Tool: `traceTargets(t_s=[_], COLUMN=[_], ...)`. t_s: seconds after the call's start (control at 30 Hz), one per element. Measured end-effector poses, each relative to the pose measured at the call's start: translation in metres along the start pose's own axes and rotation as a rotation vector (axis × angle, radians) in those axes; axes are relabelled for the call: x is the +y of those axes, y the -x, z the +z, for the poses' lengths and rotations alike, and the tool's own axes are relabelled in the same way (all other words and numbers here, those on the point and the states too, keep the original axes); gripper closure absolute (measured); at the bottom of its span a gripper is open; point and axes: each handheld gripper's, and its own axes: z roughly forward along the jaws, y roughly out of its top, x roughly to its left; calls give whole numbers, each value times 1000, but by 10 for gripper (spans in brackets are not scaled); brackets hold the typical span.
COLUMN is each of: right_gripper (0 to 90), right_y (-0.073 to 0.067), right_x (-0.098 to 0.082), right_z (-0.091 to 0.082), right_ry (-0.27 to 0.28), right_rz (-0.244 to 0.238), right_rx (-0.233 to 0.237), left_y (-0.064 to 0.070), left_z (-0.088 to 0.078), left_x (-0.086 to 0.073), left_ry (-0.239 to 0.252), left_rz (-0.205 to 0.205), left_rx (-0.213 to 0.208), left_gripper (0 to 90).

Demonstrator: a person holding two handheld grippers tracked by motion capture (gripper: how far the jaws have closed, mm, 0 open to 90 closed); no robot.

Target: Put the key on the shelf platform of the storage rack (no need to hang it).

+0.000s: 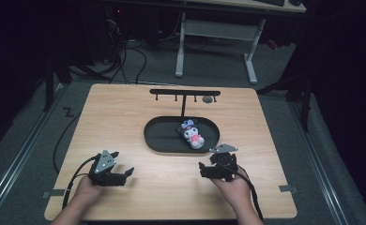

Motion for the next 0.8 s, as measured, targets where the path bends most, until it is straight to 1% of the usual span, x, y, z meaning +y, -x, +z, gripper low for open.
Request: traceTargets(t_s=[0.2, 0.37, 0.47, 0.53, 0.6, 0.7, 0.8], right_gripper=[168, 162, 156, 156, 155, 155, 153], right_y=[-7, -12, -13, -13, -12, -8, -6], right_x=[-27, -46, -57, -63, -68, -71, -71], right_z=[1, 4, 4, 2, 1, -3, -4], right_ry=[62, 87, 121, 140, 139, 160, 178], right_rz=[6, 14, 10, 7, 9, 42, 45], right_rx=[4, -4, -13, -22, -32, -32, -40], left_y=[0, 0, 0, 0, -1, -1, 0], left_z=[-1, -1, -1, -1, -1, -1, -1], left_x=[0, 0, 0, 0, 0, 0, 0], left_ry=[-1, 1, 3, 4, 6, 7, 7], left_rz=[2, 2, 2, 1, -3, -4, -1], left_rx=[3, 4, 5, 3, 1, 1, 2], left_gripper=[154, 154, 154, 154, 154, 154, 154])
